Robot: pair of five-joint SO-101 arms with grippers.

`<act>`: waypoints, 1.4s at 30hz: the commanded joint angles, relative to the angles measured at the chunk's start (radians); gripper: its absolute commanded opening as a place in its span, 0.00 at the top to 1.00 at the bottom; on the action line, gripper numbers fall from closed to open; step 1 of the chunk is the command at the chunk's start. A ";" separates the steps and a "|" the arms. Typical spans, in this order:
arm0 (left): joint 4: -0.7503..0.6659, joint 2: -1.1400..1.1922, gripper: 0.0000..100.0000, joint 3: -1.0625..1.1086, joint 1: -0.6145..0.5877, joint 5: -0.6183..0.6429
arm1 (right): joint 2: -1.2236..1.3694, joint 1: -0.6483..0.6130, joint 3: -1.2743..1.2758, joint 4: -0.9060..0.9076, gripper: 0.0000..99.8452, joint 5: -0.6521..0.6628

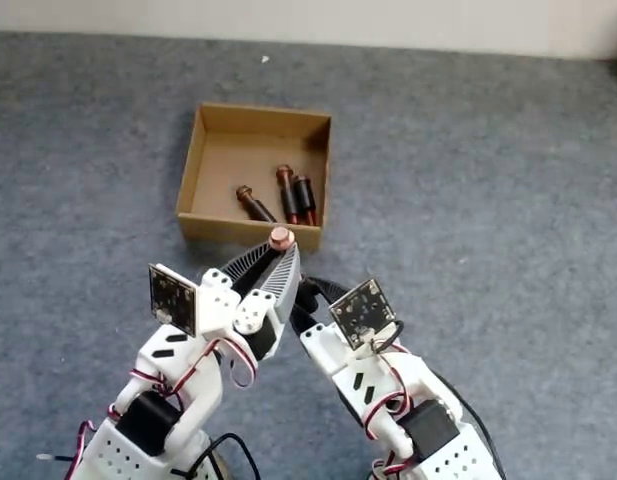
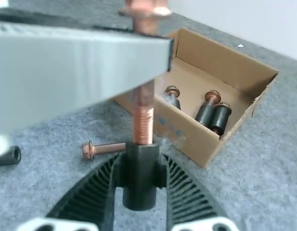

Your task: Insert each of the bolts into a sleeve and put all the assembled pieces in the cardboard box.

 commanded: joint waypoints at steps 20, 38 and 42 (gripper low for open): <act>0.164 0.007 0.99 -0.062 0.077 0.064 | -0.015 0.071 0.027 -0.077 1.00 0.005; 0.169 0.007 0.99 0.018 0.176 -0.173 | -0.015 0.073 0.062 -0.077 1.00 0.011; 0.169 0.005 0.99 0.008 0.171 -0.173 | -0.015 0.074 0.064 -0.077 1.00 0.011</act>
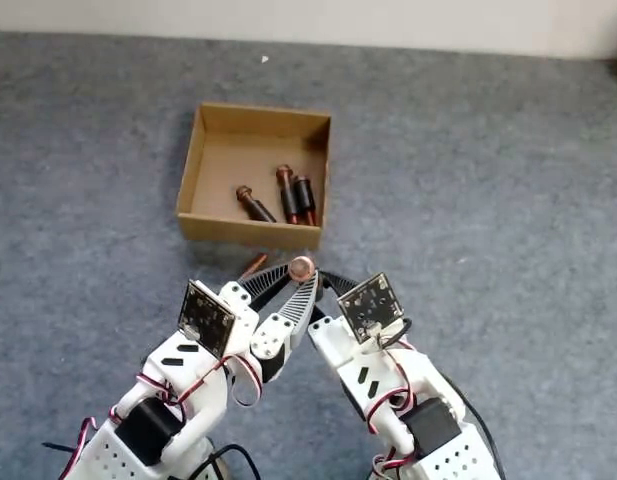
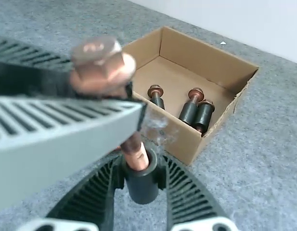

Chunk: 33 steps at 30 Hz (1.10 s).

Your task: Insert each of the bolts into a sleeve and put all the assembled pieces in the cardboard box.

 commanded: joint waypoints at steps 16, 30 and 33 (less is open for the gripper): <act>0.017 0.008 0.99 0.008 0.018 -0.012 | -0.018 0.019 0.059 -0.059 1.00 0.009; 0.015 0.010 0.99 0.005 -0.015 -0.014 | -0.018 0.015 0.062 -0.059 1.00 0.109; 0.017 0.010 0.99 0.004 -0.010 -0.012 | -0.018 0.015 0.064 -0.059 1.00 0.109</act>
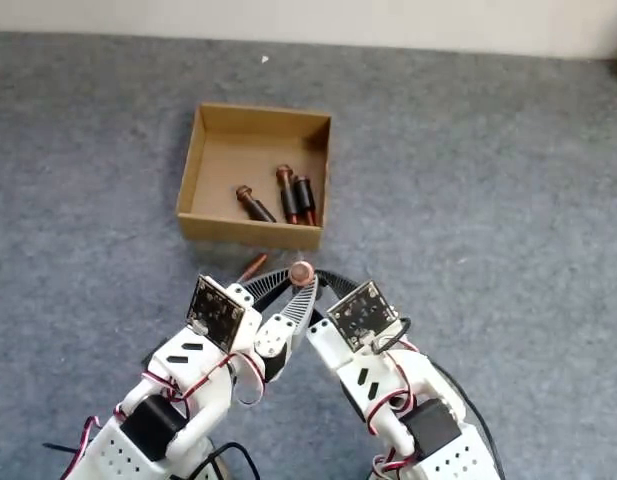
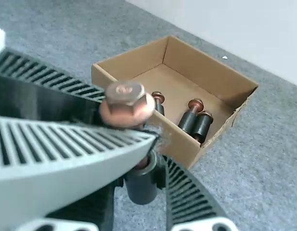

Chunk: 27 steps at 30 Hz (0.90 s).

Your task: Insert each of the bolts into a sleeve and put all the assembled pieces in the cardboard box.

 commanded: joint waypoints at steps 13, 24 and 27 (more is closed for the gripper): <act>0.129 0.004 0.82 -0.050 0.001 -0.006 | -0.015 0.016 0.064 -0.056 1.00 0.008; 0.259 0.002 0.82 -0.171 -0.002 -0.006 | -0.015 0.016 0.065 -0.053 1.00 0.008; 0.279 0.002 0.86 -0.171 -0.004 -0.006 | -0.015 0.016 0.065 -0.051 1.00 0.008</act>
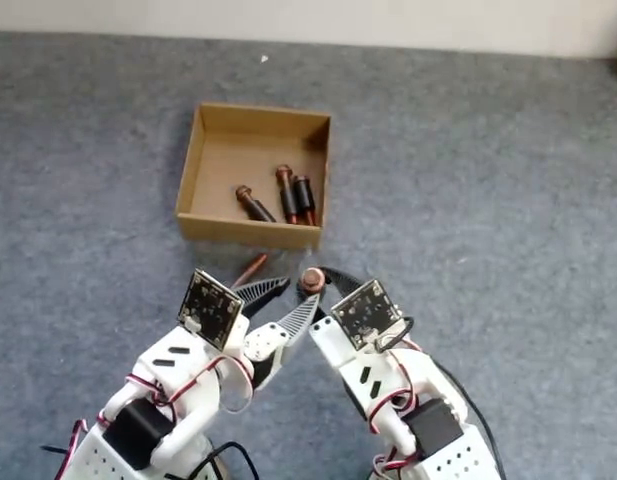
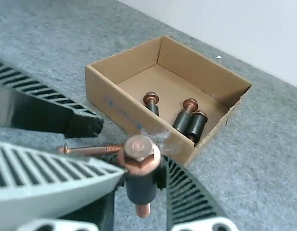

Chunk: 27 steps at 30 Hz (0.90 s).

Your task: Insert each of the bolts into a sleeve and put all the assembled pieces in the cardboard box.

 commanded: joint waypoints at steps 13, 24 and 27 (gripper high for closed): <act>0.032 0.001 0.99 -0.139 -0.217 -0.008 | -0.013 0.067 0.099 -0.048 1.00 0.006; 0.226 0.001 0.99 -0.134 -0.542 -0.005 | -0.010 0.151 0.004 0.061 1.00 -0.121; 0.276 0.001 0.99 -0.108 -0.608 -0.005 | -0.010 0.150 -0.087 0.084 1.00 -0.150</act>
